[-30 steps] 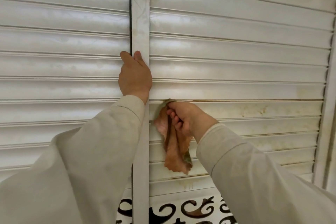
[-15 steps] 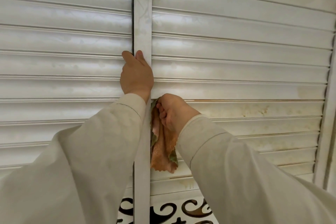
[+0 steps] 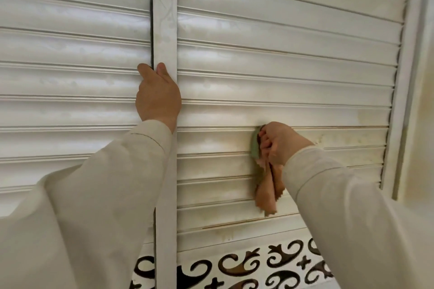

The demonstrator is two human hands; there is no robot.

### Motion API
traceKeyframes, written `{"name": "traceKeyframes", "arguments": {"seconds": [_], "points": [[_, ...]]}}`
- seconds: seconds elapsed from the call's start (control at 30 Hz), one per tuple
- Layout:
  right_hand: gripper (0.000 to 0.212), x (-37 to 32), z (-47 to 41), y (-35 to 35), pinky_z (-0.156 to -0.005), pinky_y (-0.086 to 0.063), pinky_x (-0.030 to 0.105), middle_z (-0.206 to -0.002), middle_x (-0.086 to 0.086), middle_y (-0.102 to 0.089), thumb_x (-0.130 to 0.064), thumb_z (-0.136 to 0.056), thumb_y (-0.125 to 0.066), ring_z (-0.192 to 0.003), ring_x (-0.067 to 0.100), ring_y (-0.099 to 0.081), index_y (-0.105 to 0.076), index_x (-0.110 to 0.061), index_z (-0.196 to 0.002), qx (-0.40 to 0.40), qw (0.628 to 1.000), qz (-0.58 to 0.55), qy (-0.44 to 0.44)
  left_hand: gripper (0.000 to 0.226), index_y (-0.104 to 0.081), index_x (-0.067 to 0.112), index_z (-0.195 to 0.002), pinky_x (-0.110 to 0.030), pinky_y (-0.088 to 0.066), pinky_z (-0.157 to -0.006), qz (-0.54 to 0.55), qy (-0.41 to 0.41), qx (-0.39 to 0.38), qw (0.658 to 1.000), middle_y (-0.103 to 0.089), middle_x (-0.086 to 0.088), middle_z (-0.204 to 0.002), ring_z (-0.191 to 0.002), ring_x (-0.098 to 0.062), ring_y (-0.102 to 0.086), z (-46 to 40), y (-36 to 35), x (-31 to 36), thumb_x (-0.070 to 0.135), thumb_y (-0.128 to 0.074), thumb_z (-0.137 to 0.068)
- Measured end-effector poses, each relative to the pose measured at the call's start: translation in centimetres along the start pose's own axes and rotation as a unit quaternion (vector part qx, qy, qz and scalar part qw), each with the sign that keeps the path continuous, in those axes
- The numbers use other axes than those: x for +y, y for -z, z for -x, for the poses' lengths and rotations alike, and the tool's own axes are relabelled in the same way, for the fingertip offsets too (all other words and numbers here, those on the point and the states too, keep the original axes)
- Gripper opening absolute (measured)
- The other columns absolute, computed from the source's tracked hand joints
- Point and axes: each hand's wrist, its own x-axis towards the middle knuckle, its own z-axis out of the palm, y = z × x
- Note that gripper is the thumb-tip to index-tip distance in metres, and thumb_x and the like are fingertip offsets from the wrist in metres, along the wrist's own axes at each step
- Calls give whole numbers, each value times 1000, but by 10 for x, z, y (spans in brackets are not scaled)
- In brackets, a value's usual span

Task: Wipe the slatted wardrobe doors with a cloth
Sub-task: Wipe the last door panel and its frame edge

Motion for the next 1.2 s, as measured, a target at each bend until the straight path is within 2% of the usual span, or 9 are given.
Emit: {"name": "traceKeyframes", "arguments": {"seconds": [0.3, 0.4, 0.5, 0.57, 0.73, 0.8, 0.93, 1.03, 1.2], "points": [[37, 18, 22, -48, -28, -19, 7, -39, -3, -34, -6, -98, -32, -19, 9, -19, -42, -13, -63, -43, 999, -8, 19, 41, -40, 7, -118, -36, -35, -69, -13, 3, 8, 1000, -63, -13, -90, -77, -35, -57, 4, 1, 1, 42, -23, -106], [34, 25, 20, -70, -29, -14, 8, -34, -3, -38, -7, -95, -32, -21, 8, -23, -45, -14, -64, -54, 997, 42, 28, 42, -40, 5, -119, -39, -38, -69, -20, 4, 22, 1000, -66, -18, -93, -83, -41, -61, 3, -3, 5, 42, -23, -106], [27, 29, 20, -84, -30, -17, 10, -51, 0, -47, -5, -91, -35, -23, 7, -30, -51, -13, -70, -56, 997, 19, 41, 42, -40, 4, -119, -38, -36, -68, -27, 6, 17, 999, -65, -17, -92, -81, -40, -59, 3, -1, 3, 41, -23, -106], [25, 28, 19, -76, -29, -17, 11, -48, -1, -45, -5, -92, -36, -20, 6, -30, -51, -14, -74, -63, 997, 12, 33, 42, -41, 5, -117, -37, -34, -69, -39, 6, 19, 999, -64, -16, -93, -82, -39, -58, 4, 1, 2, 41, -24, -106], [29, 18, 17, -51, -26, -15, 12, -31, -5, -40, -8, -96, -38, -20, 5, -28, -48, -14, -68, -74, 997, 30, 16, 39, -49, 3, -121, -43, -38, -90, -93, 12, 77, 993, -52, -16, -126, -115, -37, -51, 12, -6, 14, 36, -38, -103], [31, 15, 17, -47, -26, -15, 12, -31, -4, -40, -8, -96, -39, -20, 5, -27, -48, -13, -67, -86, 996, 32, 13, 32, -53, 5, -118, -42, -35, -93, -106, -62, 98, 988, -50, -16, -126, -117, -35, -47, 20, -6, 26, 28, -50, -96], [31, 12, 15, -42, -26, -15, 12, -32, -4, -40, -7, -95, -39, -20, 5, -28, -48, -12, -66, -93, 995, 36, 8, 12, -58, 9, -92, -41, -37, -73, -89, -358, 56, 928, -57, -12, -98, -88, -33, -52, 49, -27, 57, 19, -58, -85], [31, 8, 10, -31, -27, -16, 12, -35, -3, -41, -6, -94, -39, -20, 6, -28, -49, -12, -66, -86, 996, 33, 7, 12, -55, 9, -88, -42, -40, -69, -95, -373, -49, 922, -54, -9, -89, -80, -31, -51, 65, -47, 80, 20, -52, -92], [31, -4, -9, 9, -27, -15, 12, -36, -4, -40, -7, -94, -38, -22, 6, -26, -49, -13, -65, -67, 997, 36, 21, 14, -53, 11, -94, -38, -36, -72, -144, -381, -117, 906, -57, -6, -88, -80, -28, -52, 76, -81, 93, 23, -46, -96]]}}
